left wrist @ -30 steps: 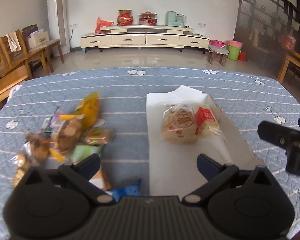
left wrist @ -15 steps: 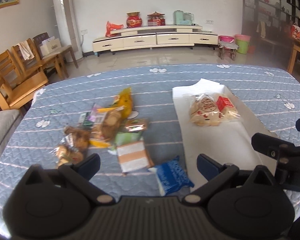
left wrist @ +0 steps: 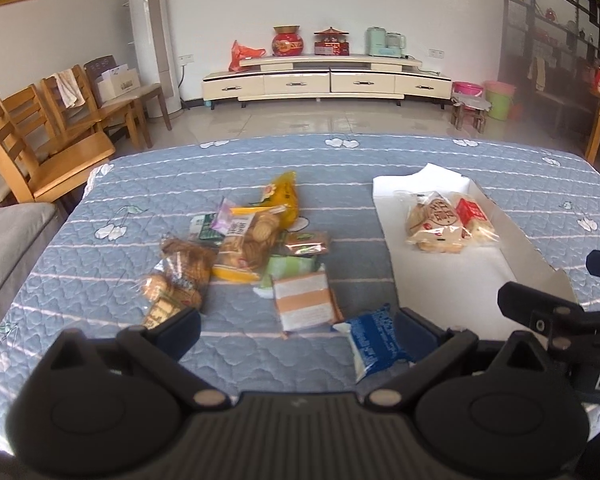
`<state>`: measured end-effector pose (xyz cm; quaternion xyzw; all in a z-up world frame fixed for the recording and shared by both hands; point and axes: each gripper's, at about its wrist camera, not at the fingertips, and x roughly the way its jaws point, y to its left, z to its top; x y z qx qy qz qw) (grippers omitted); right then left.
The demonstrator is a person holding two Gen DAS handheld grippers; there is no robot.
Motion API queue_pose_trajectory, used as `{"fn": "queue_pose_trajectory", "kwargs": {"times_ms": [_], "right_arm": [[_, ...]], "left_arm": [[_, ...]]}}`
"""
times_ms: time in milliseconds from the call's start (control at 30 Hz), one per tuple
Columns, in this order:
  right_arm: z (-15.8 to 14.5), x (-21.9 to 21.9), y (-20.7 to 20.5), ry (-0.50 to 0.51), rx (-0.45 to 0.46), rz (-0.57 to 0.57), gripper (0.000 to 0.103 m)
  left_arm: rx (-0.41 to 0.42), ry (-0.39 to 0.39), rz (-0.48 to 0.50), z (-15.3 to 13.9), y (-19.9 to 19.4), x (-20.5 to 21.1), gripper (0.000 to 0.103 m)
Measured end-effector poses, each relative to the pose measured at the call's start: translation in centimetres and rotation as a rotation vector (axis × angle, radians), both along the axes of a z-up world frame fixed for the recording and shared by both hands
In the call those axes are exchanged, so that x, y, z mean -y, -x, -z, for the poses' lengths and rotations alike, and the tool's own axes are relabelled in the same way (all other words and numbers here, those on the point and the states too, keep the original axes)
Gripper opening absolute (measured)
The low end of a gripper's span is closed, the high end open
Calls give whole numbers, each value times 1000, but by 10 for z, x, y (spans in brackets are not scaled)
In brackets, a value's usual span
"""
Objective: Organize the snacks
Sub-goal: 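Open both tools to release the bags in the box lid and withdraw, then grasp the square biscuit bag with the left tool while the right tool grasps the blue packet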
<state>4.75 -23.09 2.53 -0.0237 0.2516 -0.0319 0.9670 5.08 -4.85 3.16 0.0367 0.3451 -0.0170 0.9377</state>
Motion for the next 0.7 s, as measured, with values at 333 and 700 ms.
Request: {"fn": "queue_pose_trajectory", "kwargs": {"times_ms": [333,700], "right_arm": [[3,-14,-4,9,-12,-39,103],[6,-23,-8,9,-27,-70,103]], "left_arm": [[8,-7,-32,2,4,-19,102],[11,-2,-48,5,6,-38,102]]}}
